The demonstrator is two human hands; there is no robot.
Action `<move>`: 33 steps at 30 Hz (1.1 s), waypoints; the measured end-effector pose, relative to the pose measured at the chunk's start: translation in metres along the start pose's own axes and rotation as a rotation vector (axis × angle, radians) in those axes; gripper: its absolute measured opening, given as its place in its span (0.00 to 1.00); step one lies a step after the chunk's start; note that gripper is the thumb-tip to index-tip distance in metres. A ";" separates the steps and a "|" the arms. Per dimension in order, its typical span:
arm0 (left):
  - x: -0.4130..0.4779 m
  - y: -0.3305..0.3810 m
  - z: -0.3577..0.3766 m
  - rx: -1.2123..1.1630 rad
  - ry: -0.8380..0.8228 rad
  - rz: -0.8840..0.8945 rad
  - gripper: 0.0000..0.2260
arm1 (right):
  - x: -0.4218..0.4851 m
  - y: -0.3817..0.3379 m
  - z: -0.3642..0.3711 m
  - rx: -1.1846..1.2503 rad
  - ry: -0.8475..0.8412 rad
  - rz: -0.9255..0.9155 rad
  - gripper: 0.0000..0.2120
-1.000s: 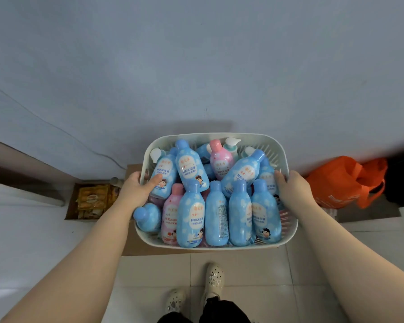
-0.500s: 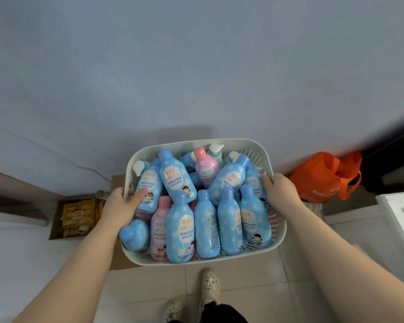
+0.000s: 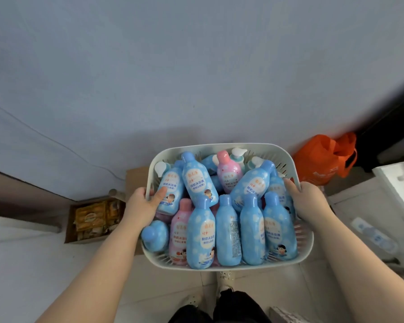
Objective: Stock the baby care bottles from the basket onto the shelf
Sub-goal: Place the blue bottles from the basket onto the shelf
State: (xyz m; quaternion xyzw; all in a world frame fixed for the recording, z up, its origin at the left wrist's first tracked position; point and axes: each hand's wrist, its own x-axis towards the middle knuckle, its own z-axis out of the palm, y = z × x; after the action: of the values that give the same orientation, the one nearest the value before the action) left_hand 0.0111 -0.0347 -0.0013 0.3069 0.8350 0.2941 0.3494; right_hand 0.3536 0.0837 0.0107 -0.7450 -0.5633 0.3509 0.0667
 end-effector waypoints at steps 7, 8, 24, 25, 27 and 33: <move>-0.029 -0.004 -0.009 0.069 -0.082 0.098 0.19 | -0.074 0.031 -0.001 0.041 0.090 0.068 0.21; -0.033 -0.004 -0.009 0.114 -0.093 0.119 0.19 | -0.086 0.038 -0.002 0.062 0.101 0.098 0.22; -0.128 -0.009 0.033 0.276 -0.362 0.344 0.15 | -0.259 0.175 0.006 0.188 0.282 0.403 0.23; -0.139 -0.008 0.037 0.280 -0.376 0.357 0.14 | -0.268 0.185 0.006 0.199 0.287 0.420 0.23; -0.160 -0.008 0.047 0.299 -0.394 0.389 0.14 | -0.289 0.203 0.003 0.223 0.308 0.443 0.23; -0.232 -0.016 0.073 0.314 -0.448 0.463 0.15 | -0.359 0.265 -0.009 0.282 0.366 0.485 0.21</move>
State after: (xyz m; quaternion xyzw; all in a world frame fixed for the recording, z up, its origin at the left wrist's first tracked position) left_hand 0.1937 -0.1912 0.0388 0.5946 0.6811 0.1591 0.3964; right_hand 0.5264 -0.3260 0.0474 -0.8915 -0.2940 0.2915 0.1839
